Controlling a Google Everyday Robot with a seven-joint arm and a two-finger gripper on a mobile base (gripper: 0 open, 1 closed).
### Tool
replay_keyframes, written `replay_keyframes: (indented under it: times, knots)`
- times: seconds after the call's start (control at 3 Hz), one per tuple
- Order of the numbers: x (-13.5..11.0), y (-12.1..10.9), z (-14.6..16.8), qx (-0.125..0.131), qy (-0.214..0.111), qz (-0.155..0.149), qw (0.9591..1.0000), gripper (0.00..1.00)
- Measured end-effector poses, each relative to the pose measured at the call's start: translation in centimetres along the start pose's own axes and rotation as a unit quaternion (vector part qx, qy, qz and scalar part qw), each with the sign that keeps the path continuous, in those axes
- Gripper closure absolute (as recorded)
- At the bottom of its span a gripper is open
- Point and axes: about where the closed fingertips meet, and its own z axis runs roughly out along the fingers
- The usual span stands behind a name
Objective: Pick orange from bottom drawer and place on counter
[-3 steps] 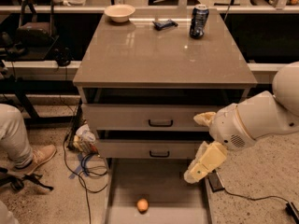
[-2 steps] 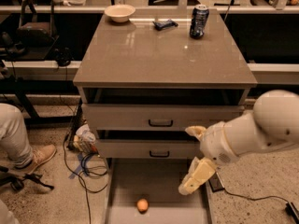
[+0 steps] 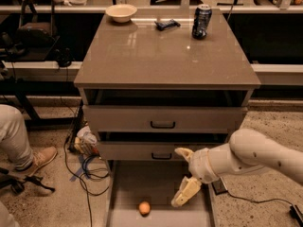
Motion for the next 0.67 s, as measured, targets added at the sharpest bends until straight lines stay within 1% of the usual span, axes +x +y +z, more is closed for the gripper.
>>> replay_keyframes:
  times: [0.33, 0.67]
  knots:
    - [2.11, 0.89, 2.56, -0.026, -0.016, 0.023, 0.9993, 0.00]
    - [2.11, 0.89, 2.56, -0.026, -0.016, 0.023, 0.9993, 0.00]
